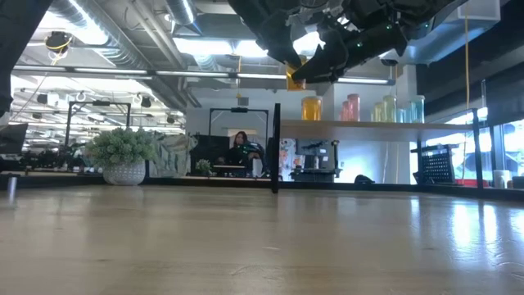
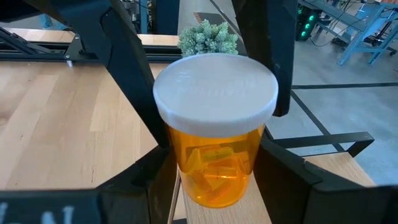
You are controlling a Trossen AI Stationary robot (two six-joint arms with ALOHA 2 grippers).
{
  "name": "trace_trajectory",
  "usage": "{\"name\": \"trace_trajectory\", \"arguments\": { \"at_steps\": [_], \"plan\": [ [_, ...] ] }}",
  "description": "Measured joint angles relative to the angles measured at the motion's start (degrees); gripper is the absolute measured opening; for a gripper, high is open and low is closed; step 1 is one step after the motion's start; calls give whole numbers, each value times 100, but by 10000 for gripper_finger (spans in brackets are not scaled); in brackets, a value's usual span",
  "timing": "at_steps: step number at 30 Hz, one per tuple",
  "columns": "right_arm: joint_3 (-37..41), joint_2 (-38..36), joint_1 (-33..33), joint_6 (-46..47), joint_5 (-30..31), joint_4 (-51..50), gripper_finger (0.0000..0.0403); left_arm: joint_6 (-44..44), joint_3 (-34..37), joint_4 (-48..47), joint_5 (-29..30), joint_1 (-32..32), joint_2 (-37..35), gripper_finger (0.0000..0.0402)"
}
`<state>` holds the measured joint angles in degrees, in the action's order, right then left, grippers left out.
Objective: Pick and place medicine bottles onto shelf by color
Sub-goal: Put the orange pill bottle on the shelf aligned with the other orange pill bottles
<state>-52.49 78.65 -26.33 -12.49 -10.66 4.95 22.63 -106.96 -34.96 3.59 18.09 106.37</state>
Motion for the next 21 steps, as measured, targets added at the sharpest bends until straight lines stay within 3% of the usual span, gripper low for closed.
{"name": "trace_trajectory", "arguments": {
  "at_steps": [13, 21],
  "plan": [
    [0, -4, 0, -5, 0, 0, 194, -5, 0, 50, 11, 0, 0, 210],
    [15, 13, -4, 4, 49, -47, 194, -22, -11, 141, 13, -9, -32, 261]
  ]
}}
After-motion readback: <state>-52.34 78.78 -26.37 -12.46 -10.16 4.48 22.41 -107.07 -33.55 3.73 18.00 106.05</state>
